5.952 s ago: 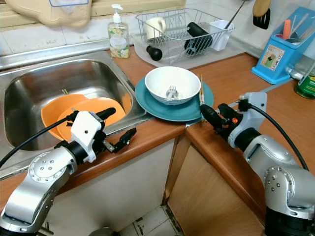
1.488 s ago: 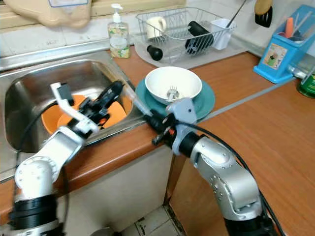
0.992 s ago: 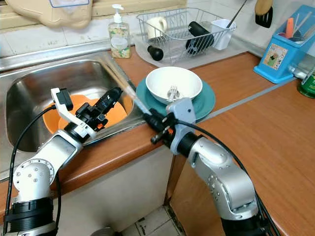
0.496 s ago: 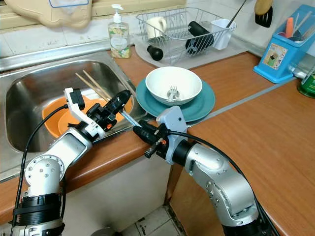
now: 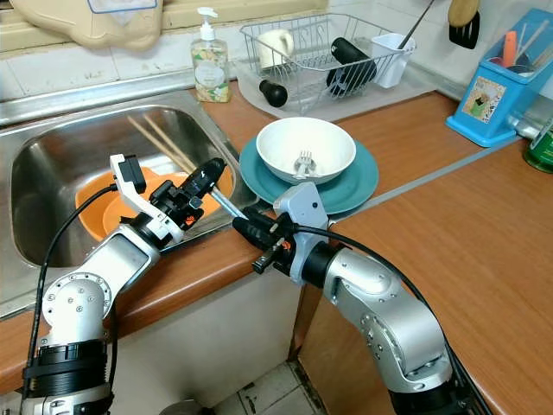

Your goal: Kitchen organization

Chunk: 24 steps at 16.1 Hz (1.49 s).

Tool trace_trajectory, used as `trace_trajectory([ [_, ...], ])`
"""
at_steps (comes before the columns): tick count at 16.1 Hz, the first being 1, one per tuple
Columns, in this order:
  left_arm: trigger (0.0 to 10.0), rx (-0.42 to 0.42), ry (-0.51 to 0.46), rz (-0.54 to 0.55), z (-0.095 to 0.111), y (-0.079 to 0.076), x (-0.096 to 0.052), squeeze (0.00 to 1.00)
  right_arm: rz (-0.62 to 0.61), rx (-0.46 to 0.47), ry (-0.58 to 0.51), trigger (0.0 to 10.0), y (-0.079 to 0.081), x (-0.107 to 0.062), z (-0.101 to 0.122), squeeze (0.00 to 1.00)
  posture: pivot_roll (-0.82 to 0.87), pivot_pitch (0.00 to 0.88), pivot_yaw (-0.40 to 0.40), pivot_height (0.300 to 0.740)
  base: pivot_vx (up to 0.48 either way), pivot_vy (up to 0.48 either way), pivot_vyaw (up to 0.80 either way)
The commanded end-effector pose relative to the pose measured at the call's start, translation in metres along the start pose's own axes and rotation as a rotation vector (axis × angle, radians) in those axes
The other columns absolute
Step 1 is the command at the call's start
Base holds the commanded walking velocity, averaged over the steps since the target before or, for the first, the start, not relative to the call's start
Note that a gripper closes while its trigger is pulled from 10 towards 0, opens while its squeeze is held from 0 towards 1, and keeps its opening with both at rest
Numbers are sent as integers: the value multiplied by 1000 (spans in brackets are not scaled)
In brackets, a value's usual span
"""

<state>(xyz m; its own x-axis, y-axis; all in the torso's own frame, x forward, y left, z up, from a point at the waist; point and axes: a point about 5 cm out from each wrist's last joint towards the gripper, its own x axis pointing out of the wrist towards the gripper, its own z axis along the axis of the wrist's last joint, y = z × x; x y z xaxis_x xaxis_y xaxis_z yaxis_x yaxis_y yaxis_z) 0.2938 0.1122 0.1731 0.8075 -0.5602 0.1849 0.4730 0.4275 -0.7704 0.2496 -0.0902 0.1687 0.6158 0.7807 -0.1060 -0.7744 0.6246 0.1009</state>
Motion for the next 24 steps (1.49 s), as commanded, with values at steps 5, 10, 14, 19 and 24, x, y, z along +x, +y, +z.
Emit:
trace_trajectory([
  [5, 0, 8, 8, -19, -3, -5, 3, 0, -59, -21, 12, 10000, -8, 0, 3, 827, -19, 0, 35, 740, 0, 0, 0],
  [10, 0, 49, -32, 30, 10, 1, 5, 0, -95, -32, 26, 10000, -11, 1, 2, 0, -20, 0, 35, 740, 0, 0, 0],
  [14, 0, 97, -140, 317, 48, 41, 8, 0, -92, -41, 36, 10000, -12, 1, 2, 0, -20, 0, 32, 740, 0, 0, 0],
  [19, 10000, 68, -82, 780, 70, 88, 22, 149, -36, -38, 40, 10000, -4, 6, 3, 616, -27, 0, 32, 740, 0, 0, 0],
  [24, 10000, 21, -34, 994, 66, 108, 18, 1000, -29, -3, 23, 10000, -2, 5, 3, 1000, -35, 0, 43, 740, 0, 0, 0],
])
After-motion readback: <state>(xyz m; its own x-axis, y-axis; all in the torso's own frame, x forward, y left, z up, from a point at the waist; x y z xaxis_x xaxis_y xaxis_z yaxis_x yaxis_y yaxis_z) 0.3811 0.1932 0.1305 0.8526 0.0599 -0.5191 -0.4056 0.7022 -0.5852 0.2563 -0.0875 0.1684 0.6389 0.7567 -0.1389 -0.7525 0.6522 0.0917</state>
